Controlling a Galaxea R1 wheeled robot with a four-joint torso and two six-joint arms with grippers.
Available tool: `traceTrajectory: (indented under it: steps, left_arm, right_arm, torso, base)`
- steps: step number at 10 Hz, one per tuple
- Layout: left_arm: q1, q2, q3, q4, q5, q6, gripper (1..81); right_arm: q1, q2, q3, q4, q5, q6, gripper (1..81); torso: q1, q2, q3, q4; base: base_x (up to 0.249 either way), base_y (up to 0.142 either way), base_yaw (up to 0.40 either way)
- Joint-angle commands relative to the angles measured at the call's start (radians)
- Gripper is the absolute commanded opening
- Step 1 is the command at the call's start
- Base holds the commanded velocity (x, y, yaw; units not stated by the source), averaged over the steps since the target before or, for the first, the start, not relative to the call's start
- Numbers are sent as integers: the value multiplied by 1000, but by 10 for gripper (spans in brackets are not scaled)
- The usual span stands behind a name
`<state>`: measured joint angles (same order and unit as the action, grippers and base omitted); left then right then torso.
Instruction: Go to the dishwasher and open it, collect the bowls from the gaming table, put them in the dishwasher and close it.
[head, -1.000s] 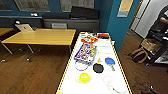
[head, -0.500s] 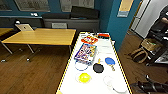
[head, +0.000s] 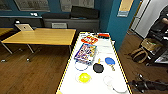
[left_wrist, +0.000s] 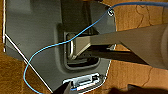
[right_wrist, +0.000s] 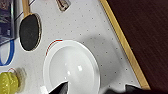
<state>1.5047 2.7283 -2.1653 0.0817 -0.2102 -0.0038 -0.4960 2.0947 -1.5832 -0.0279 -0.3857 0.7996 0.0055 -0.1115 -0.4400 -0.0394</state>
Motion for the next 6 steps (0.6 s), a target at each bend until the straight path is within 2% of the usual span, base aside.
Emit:
traceTrajectory:
  steps: [1,6]
  left_arm:
    - [-8,-14,15,0,61,-4,811]
    - [-8,-19,12,-11,61,-4,811]
  right_arm:
    - [66,46,-55,26,-30,13,811]
    - [-37,188,-138,22,24,7,811]
  torso:
    - [0,0,0,0]
    - [0,0,0,0]
  base:
    - [0,0,0]
    - [0,0,0]
